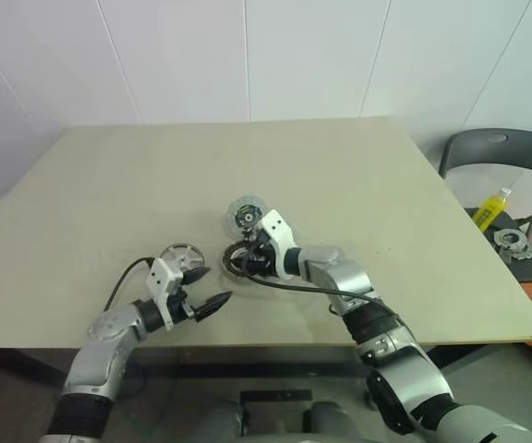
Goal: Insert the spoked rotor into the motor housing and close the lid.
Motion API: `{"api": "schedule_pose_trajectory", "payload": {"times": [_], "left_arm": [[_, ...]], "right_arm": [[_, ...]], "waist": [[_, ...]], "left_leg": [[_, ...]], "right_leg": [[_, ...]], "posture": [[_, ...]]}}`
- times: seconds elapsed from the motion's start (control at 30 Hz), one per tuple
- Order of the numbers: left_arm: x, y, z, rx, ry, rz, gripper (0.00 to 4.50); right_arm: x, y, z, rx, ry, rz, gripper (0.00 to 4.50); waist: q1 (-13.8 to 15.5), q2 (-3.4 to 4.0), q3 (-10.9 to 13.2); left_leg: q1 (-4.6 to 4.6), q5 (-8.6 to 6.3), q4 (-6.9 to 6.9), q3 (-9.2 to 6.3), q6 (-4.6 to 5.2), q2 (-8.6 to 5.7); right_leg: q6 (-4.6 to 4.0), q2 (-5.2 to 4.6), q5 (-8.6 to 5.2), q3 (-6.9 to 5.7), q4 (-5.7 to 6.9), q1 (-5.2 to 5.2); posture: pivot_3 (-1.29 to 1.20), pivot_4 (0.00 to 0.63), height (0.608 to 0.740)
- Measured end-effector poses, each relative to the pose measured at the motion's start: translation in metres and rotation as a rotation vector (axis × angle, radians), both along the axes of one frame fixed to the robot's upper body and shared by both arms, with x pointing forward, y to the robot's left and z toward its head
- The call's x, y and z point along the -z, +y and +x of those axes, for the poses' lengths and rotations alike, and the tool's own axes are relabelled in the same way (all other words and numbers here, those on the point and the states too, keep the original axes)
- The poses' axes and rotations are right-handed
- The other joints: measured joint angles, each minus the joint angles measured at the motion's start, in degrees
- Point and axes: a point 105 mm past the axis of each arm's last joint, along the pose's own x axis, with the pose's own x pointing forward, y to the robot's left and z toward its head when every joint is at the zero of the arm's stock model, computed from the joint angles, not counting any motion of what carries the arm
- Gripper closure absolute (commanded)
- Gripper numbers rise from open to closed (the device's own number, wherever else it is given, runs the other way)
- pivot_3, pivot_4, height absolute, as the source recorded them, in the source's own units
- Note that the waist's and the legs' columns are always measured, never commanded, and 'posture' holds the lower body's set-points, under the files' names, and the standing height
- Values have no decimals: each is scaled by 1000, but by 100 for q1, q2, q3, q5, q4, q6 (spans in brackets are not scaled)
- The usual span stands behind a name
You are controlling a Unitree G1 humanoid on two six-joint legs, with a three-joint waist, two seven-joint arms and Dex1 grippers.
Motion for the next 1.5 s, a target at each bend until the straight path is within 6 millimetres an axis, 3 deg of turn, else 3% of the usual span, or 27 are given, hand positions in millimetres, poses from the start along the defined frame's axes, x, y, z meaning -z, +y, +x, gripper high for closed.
{"api": "schedule_pose_trajectory", "payload": {"times": [0.1,0.33,0.8,1.17,1.5], "left_arm": [[0,-1,0,4,-4,1,0],[1,-4,-1,12,1,-1,0],[1,-5,-1,25,-1,-3,0],[5,-7,0,28,9,3,0],[9,-7,0,30,15,4,0]], "right_arm": [[-1,-2,2,18,-6,5,2094],[0,-3,5,21,-57,-19,4474],[7,-2,5,7,-129,-100,4474],[10,6,-20,-120,-47,-69,4474],[12,14,-21,-85,-72,-57,4474]], "waist": [[0,0,0],[1,0,0],[-3,-1,-1],[-5,-2,-3],[3,-2,-3]], "left_leg": [[-5,0,0,0,0,0],[-4,1,0,1,0,-1],[3,1,1,1,1,-1],[16,1,1,1,0,2],[19,1,2,1,0,2]], "right_leg": [[0,0,1,0,0,-4],[1,1,1,0,1,-3],[0,2,1,0,4,2],[0,4,0,1,8,14],[0,4,0,1,9,15]], "posture": [[0,0,740],[0,0,740],[0,0,740],[0,0,740],[0,0,740]]}}
